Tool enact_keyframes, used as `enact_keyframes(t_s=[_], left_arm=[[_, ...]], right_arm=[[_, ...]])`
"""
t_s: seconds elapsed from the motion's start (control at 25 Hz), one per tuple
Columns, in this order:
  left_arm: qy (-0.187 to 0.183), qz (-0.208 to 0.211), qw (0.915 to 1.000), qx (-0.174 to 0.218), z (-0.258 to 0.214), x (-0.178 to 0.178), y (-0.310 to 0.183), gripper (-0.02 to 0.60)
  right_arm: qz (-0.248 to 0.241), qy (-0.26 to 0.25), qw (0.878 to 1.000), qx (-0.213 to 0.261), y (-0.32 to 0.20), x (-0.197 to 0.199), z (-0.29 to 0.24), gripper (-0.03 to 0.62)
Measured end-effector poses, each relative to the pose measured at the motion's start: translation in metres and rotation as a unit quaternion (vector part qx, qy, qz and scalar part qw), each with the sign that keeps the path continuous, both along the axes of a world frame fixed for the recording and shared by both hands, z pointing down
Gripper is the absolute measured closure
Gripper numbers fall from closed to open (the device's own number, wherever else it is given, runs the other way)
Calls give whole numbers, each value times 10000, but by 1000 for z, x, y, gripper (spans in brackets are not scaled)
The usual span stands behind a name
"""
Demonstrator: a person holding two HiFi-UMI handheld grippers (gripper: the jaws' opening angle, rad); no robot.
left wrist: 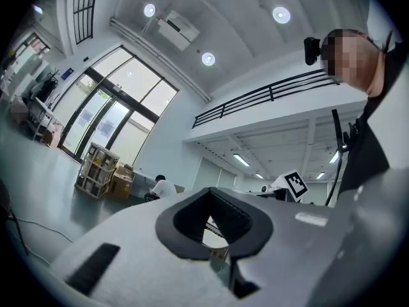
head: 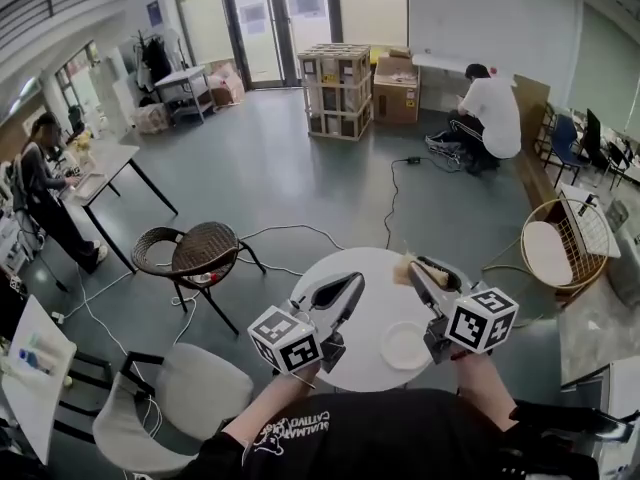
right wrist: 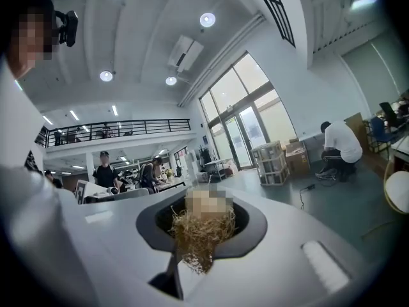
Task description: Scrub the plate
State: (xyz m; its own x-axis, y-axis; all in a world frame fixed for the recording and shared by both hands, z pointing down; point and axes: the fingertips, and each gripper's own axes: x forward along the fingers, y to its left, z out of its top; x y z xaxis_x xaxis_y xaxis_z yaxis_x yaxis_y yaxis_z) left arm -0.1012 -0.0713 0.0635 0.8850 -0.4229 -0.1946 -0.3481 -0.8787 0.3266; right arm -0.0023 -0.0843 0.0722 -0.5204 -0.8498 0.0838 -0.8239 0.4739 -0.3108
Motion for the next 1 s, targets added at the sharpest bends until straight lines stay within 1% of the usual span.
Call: enact_keyframes(t_s=[0.24, 0.44, 0.6, 0.76, 1.0], left_arm=[[-113, -71, 9998, 118, -3, -2, 21, 583], [-150, -307, 9990, 284, -15, 3, 35, 583], [-117, -528, 9981, 311, -19, 5, 50, 583], [-14, -777, 9966, 267, -19, 20, 68, 583], [58, -911, 9956, 226, -19, 60, 101, 583]], right_arm=[[11, 435, 9990, 68, 14, 1, 3, 513], [-139, 643, 9976, 226, 24, 10, -8, 513], [-255, 726, 9968, 204, 35, 19, -11, 513], [-423, 831, 9954, 212, 55, 40, -13, 513], [-604, 828, 9946, 183, 91, 74, -10, 513]])
